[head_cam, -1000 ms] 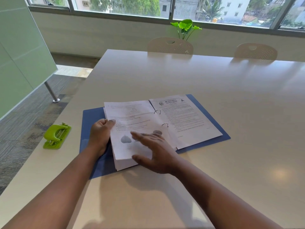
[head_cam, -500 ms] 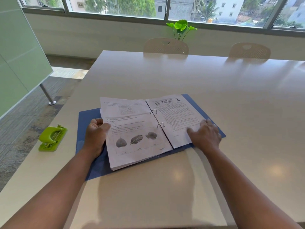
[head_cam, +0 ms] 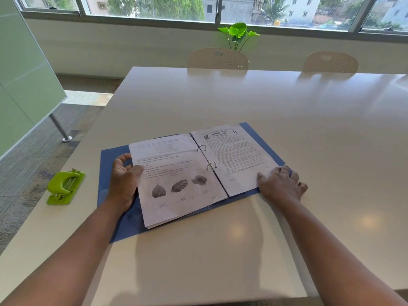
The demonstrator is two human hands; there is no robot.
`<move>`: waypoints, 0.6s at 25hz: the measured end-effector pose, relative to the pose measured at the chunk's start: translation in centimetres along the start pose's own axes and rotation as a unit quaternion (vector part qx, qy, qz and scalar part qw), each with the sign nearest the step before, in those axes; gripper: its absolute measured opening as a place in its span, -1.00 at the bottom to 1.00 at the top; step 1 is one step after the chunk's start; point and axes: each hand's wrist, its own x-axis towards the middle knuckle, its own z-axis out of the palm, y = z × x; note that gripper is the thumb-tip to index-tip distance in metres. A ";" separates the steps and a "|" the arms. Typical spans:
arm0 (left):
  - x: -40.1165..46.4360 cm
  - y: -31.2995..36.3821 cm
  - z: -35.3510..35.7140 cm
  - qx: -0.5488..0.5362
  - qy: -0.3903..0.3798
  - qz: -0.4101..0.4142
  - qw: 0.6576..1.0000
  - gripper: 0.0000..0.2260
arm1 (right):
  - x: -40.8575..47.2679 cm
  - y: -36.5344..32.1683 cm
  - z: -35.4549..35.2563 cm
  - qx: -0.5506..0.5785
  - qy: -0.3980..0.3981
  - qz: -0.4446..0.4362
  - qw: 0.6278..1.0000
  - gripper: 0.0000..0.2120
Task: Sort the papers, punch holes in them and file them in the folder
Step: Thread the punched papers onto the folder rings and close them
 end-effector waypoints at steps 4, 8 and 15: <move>0.0 -0.1 0.0 0.007 -0.004 0.001 1.000 -0.64 | -0.2 -0.4 0.2 0.018 0.010 -0.023 1.000 -0.41; -0.1 0.0 0.0 0.016 -0.008 0.002 1.000 -0.63 | -0.5 -0.6 0.6 0.165 0.065 -0.069 0.982 -0.51; -0.3 0.1 0.1 0.021 -0.013 0.006 1.000 -0.64 | 0.2 -0.8 -2.6 0.539 0.028 0.016 0.842 -0.28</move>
